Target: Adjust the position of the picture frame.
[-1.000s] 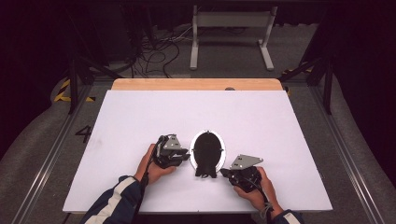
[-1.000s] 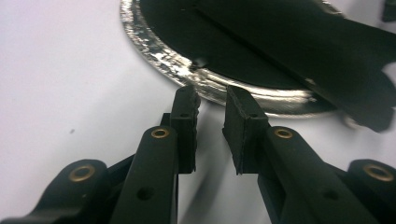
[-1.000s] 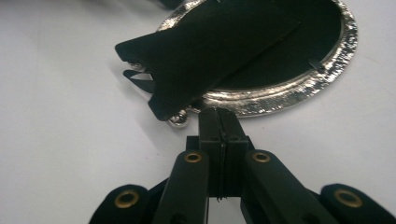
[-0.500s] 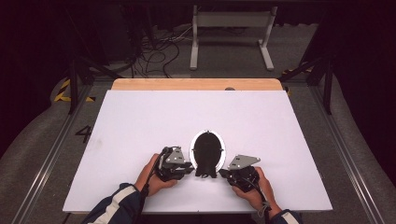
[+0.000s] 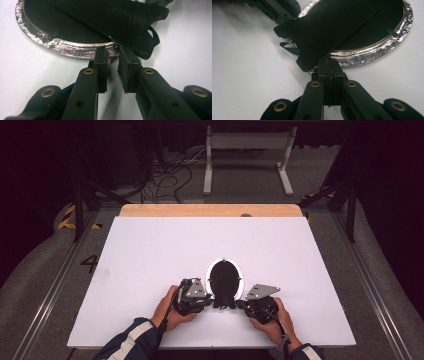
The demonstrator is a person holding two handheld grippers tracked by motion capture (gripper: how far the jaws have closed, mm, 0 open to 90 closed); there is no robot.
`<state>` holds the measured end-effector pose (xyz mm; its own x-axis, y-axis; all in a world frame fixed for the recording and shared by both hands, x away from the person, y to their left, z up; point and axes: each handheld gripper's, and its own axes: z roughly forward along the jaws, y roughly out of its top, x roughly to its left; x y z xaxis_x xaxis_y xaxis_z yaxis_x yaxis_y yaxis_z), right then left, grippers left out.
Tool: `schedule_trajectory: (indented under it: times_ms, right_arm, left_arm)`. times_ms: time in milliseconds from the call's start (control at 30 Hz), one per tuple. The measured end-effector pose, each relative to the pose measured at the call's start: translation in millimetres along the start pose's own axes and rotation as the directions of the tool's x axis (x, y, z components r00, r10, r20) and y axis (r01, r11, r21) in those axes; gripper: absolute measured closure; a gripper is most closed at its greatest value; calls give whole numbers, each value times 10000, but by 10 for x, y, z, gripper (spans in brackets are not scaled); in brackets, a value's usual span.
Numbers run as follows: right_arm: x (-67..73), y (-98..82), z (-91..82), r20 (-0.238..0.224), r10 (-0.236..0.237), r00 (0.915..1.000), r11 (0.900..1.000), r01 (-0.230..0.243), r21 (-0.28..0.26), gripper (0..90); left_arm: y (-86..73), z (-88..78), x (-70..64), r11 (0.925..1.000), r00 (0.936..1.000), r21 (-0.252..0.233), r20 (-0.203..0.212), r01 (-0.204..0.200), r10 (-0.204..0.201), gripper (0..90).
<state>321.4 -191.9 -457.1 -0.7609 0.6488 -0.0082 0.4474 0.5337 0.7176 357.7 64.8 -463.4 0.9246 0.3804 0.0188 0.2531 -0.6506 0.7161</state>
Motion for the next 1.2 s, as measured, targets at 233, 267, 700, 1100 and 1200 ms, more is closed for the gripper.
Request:
schedule_trajectory:
  times_ms: [233,267,700,1100,1200]
  right_arm:
    - [0,-8,-8,-95,-11,10000,10000,11,-24,900]
    - [6,-8,-10,-110,-33,9999,10000,33,-4,900]
    - [7,-4,-9,-110,-29,9999,10000,29,19,900]
    - [-68,34,-198,-60,-68,10000,9986,65,-532,852]
    - [-68,52,-239,-54,-166,9998,9983,163,-568,835]
  left_arm:
    - [-14,-2,12,10000,10000,-87,98,5,-4,774]
    - [-12,-1,12,10000,10000,-77,48,-23,24,772]
    - [3,14,56,9999,10000,-96,-7,68,-68,769]
    - [-279,-630,107,9918,9982,-1244,-478,293,-355,656]
    - [-414,-823,116,9867,9950,-1568,-832,418,-554,590]
